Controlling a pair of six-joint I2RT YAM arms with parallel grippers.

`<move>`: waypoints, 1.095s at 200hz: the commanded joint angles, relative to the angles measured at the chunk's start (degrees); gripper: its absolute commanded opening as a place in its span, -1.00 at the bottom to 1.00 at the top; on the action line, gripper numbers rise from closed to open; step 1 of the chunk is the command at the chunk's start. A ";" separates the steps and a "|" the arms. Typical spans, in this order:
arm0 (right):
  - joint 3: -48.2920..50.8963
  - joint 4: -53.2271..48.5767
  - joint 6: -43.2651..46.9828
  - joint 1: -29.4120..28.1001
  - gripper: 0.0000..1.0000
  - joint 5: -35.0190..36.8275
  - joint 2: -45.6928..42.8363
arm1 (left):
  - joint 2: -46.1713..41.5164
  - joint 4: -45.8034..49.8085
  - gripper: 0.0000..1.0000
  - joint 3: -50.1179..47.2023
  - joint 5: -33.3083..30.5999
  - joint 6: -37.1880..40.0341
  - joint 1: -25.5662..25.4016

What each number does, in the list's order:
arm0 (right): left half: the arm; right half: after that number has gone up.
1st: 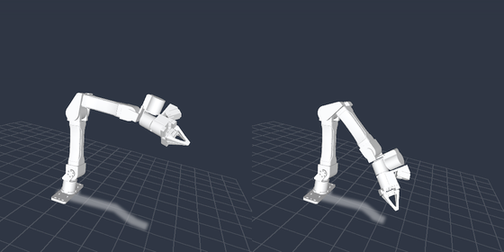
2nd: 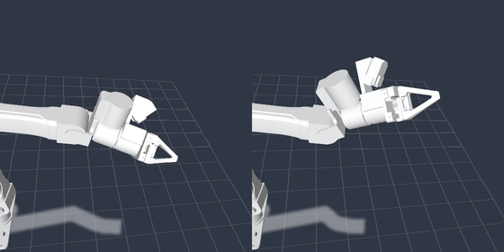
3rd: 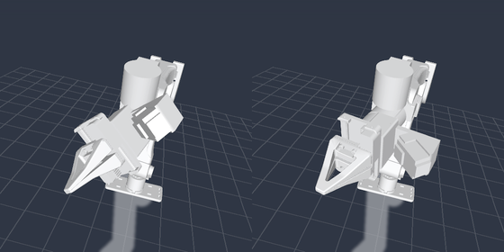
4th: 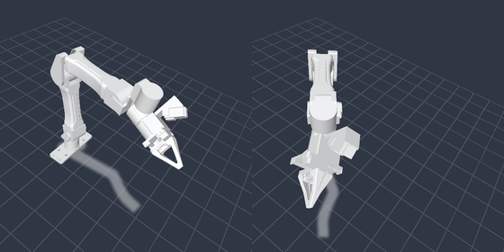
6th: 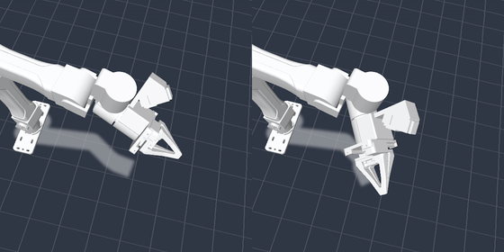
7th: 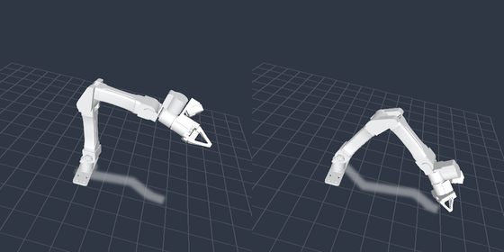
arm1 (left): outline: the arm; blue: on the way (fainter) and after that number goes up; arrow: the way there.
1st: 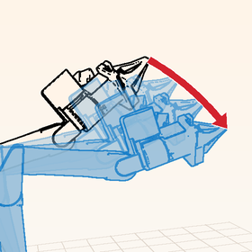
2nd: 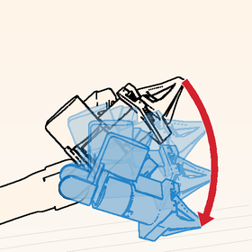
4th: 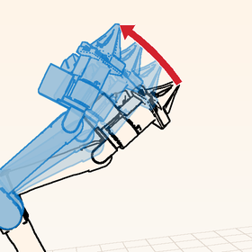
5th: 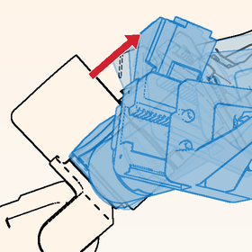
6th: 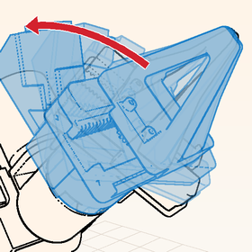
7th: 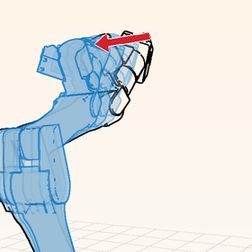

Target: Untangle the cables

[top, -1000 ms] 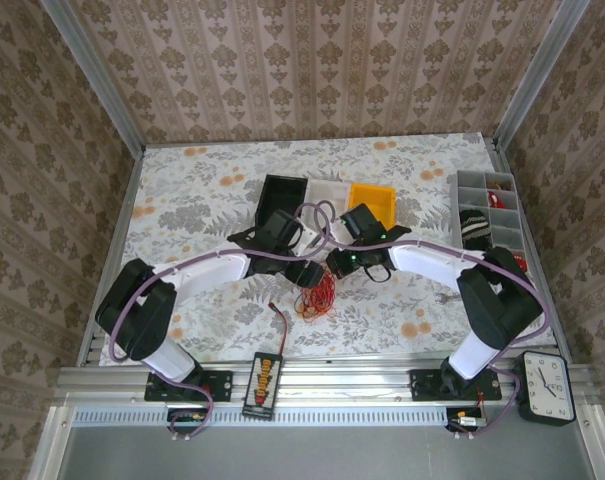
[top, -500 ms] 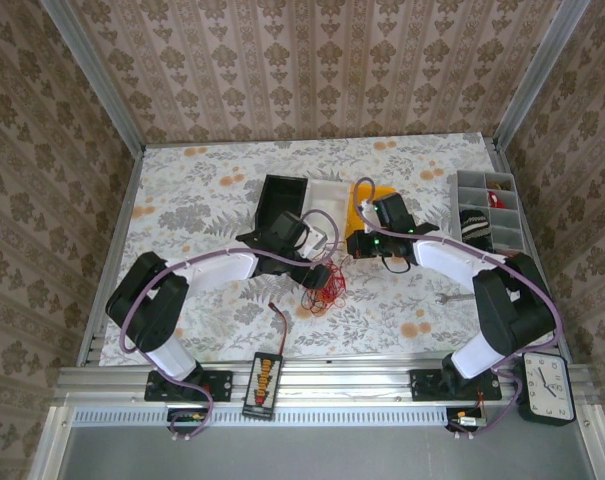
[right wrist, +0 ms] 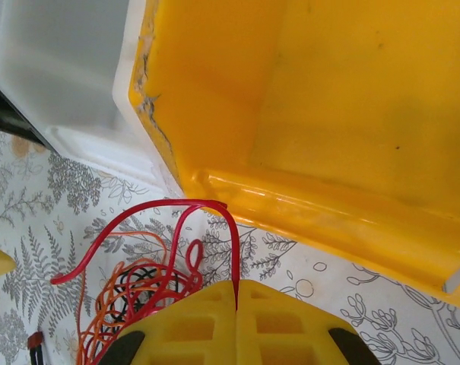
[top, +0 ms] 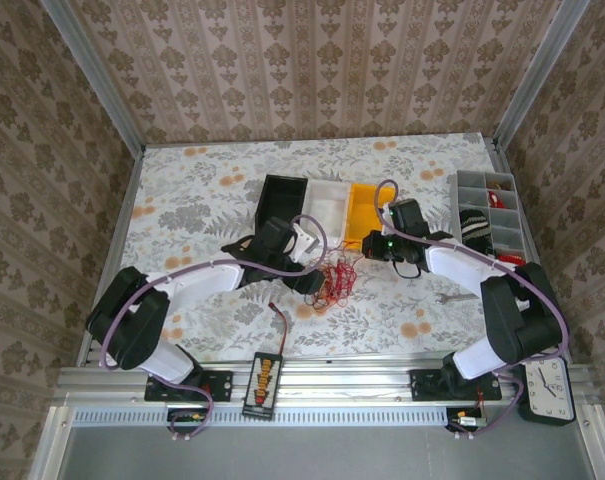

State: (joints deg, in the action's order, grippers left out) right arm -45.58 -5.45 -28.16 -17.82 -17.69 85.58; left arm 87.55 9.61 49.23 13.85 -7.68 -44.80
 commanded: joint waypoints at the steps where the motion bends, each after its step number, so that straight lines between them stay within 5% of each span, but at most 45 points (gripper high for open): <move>1: 0.42 1.38 -1.72 0.18 -1.00 2.50 -2.54 | 3.65 -0.05 0.86 3.59 3.39 1.36 0.23; 92: 0.13 1.62 -2.65 0.51 -1.00 3.69 -4.36 | 19.06 7.19 0.67 17.27 12.33 4.28 2.14; 143: 1.33 1.59 -3.89 0.60 -1.00 5.24 -8.15 | 23.02 9.85 -0.23 20.60 11.98 4.17 2.51; 176: 2.20 1.11 -5.13 1.53 -1.00 7.10 -10.73 | 22.88 8.66 -0.99 19.30 7.87 3.06 2.35; 219: 3.60 -2.66 -8.05 3.05 -1.00 16.47 -14.94 | 18.44 8.11 -1.00 11.52 -9.28 -2.03 2.46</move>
State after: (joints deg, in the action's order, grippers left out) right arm -43.24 -4.95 -33.36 -15.68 -9.15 73.84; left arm 109.08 14.72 65.32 18.09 -6.35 -42.70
